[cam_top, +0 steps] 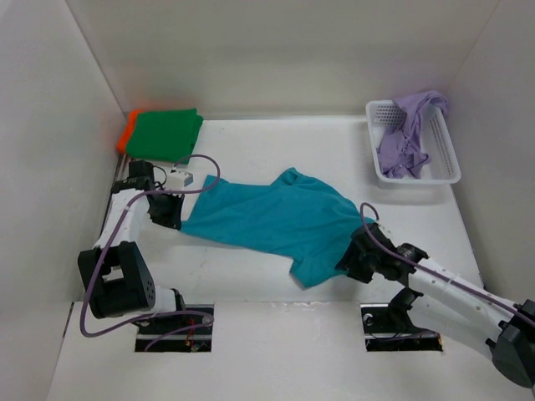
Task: Fold and stack the t-shirts
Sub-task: Flatten out the tshirt
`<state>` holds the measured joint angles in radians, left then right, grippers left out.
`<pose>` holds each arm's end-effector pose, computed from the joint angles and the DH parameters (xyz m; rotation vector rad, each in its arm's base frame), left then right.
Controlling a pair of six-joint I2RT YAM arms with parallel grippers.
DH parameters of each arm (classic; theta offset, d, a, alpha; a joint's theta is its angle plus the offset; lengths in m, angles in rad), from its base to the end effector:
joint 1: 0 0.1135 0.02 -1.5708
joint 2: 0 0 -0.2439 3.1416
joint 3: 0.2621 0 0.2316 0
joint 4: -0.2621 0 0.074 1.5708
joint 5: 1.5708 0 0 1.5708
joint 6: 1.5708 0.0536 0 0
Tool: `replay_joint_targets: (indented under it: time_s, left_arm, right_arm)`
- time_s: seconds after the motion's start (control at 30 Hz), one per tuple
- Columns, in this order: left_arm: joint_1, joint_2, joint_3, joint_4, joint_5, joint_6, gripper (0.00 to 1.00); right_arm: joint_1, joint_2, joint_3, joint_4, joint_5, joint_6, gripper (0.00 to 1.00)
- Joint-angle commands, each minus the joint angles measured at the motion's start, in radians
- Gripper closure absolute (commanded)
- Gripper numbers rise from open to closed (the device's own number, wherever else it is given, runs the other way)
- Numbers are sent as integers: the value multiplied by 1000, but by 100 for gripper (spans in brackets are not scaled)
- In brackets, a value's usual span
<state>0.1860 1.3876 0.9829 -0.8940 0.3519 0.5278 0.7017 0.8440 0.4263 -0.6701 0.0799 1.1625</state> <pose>0.2375 0.0259 0.2007 0.5333 2.6965 -0.3263 0.1142 0.0909 0.1470 0.6547 2.6723 0.4785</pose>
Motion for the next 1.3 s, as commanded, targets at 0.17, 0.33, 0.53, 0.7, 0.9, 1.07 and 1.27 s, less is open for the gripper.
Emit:
replay_joint_targets:
  time_s: [0.17, 0.33, 0.53, 0.7, 0.9, 1.07, 1.27]
  left_arm:
    - [4, -27, 17, 27, 18, 1, 100]
    - [14, -27, 33, 18, 18, 1, 100]
    - [42, -12, 111, -3, 45, -5, 100]
    - [20, 36, 158, 41, 53, -29, 99]
    - [-27, 129, 192, 90, 55, -63, 99]
    - [-44, 133, 195, 113, 58, -87, 99]
    - [-49, 113, 151, 129, 53, -94, 99]
  right_arm:
    - [-66, 208, 37, 226, 31, 0, 52]
    - [-75, 260, 63, 238, -25, -46, 100]
    - [-71, 156, 335, 0, -29, -124, 100]
    - [-159, 402, 586, 10, -110, -354, 100]
    - [-207, 909, 923, 64, -187, -543, 87]
    - [-218, 1002, 1063, 130, -187, -570, 63]
    - [-218, 770, 835, 236, -46, -551, 71]
